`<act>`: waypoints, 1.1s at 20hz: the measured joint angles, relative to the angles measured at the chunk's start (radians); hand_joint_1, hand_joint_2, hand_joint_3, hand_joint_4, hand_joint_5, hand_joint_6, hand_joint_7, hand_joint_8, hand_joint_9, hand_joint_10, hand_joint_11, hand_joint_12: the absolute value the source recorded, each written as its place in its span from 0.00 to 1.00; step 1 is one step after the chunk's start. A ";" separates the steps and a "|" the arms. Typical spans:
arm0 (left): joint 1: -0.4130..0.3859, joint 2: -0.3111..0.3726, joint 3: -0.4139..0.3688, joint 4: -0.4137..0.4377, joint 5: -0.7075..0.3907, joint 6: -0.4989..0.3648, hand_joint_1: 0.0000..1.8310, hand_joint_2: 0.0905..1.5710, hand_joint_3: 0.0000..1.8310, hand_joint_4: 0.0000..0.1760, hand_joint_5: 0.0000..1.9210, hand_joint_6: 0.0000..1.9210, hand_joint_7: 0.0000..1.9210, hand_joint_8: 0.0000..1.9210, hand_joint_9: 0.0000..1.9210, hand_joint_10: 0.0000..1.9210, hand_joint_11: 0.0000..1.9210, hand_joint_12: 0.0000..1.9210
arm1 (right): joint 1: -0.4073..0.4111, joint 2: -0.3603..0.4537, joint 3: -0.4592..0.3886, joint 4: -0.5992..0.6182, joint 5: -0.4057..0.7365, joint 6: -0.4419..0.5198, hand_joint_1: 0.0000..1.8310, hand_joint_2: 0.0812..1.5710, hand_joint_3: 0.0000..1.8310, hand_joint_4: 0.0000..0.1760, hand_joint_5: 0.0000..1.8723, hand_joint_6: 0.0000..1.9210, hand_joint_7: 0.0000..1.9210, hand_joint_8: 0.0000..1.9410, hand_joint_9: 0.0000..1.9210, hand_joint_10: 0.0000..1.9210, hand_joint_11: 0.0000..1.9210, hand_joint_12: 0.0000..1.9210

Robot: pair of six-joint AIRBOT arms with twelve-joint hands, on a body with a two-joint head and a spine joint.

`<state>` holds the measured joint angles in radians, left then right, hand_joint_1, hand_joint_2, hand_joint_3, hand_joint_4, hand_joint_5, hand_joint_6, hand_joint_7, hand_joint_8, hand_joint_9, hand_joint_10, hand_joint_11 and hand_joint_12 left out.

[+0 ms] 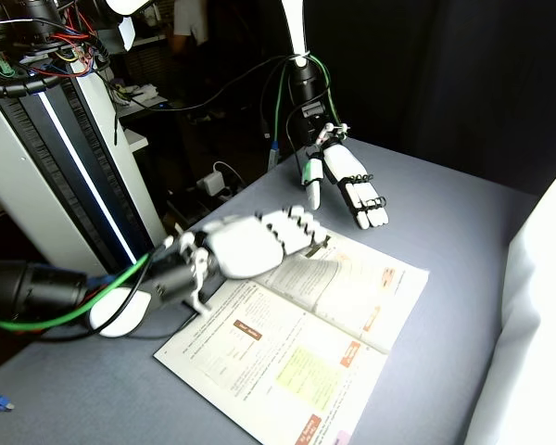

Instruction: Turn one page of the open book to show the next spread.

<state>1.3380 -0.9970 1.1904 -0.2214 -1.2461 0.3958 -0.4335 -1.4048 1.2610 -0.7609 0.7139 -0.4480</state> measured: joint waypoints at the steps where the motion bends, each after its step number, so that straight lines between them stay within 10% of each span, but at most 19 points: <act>1: 0.000 0.000 0.000 -0.003 -0.004 0.000 0.27 0.89 0.00 0.14 0.11 0.00 0.02 0.00 0.01 0.00 0.00 0.19 | 0.013 0.000 -0.004 -0.004 0.011 0.000 0.00 0.73 0.00 0.00 0.00 0.00 0.00 0.00 0.00 0.00 0.00 0.00; 3: 0.000 -0.001 0.006 -0.002 -0.004 0.000 0.17 0.92 0.00 0.00 0.11 0.00 0.03 0.00 0.01 0.00 0.00 0.11 | 0.039 0.008 -0.027 -0.034 0.046 0.000 0.05 0.74 0.00 0.00 0.00 0.00 0.00 0.00 0.00 0.00 0.00 0.00; 8: 0.000 -0.004 0.006 -0.015 -0.011 0.000 0.22 0.87 0.00 0.03 0.11 0.00 0.02 0.00 0.00 0.00 0.00 0.15 | 0.055 0.086 -0.076 -0.026 0.170 -0.001 0.00 0.73 0.00 0.00 0.00 0.00 0.00 0.00 0.00 0.00 0.00 0.00; 11: -0.001 -0.004 0.005 -0.023 -0.025 0.000 0.35 0.80 0.00 0.22 0.17 0.01 0.08 0.01 0.04 0.01 0.00 0.20 | 0.055 0.145 -0.106 -0.003 0.208 -0.029 0.05 0.73 0.00 0.00 0.00 0.00 0.00 0.00 0.00 0.00 0.00 0.00; 14: -0.001 -0.004 -0.003 -0.034 -0.032 0.000 0.27 0.83 0.00 0.29 0.17 0.00 0.07 0.00 0.02 0.00 0.00 0.20 | 0.055 0.189 -0.134 0.002 0.225 -0.035 0.00 0.73 0.00 0.00 0.00 0.00 0.00 0.00 0.00 0.00 0.00 0.00; 15: -0.001 -0.004 -0.006 -0.028 -0.034 0.001 0.13 0.88 0.01 0.00 0.05 0.00 0.00 0.00 0.00 0.00 0.00 0.01 | 0.054 0.211 -0.153 0.008 0.219 -0.039 0.01 0.72 0.00 0.00 0.00 0.00 0.00 0.00 0.00 0.00 0.00 0.00; 18: -0.001 0.015 -0.024 -0.035 -0.064 0.020 0.12 0.89 0.01 0.00 0.03 0.00 0.00 0.00 0.00 0.00 0.00 0.00 | 0.009 0.268 -0.176 0.055 0.206 -0.069 0.05 0.73 0.00 0.00 0.00 0.00 0.00 0.00 0.00 0.00 0.00 0.00; 19: -0.001 0.026 -0.032 -0.048 -0.084 0.023 0.16 0.88 0.00 0.15 0.05 0.01 0.00 0.00 0.00 0.00 0.00 0.00 | -0.011 0.300 -0.180 0.064 0.185 -0.077 0.00 0.73 0.00 0.00 0.00 0.00 0.00 0.00 0.00 0.00 0.00 0.00; 22: 0.000 0.045 -0.045 -0.054 -0.131 0.037 0.18 0.89 0.00 0.07 0.05 0.01 0.00 0.00 0.00 0.00 0.00 0.00 | -0.053 0.386 -0.209 0.150 0.131 -0.130 0.07 0.70 0.00 0.00 0.00 0.00 0.00 0.00 0.00 0.00 0.00 0.00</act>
<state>1.3380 -0.9524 1.1454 -0.2756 -1.3773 0.4324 -0.4866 -1.0183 1.0519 -0.6106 0.8448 -0.5777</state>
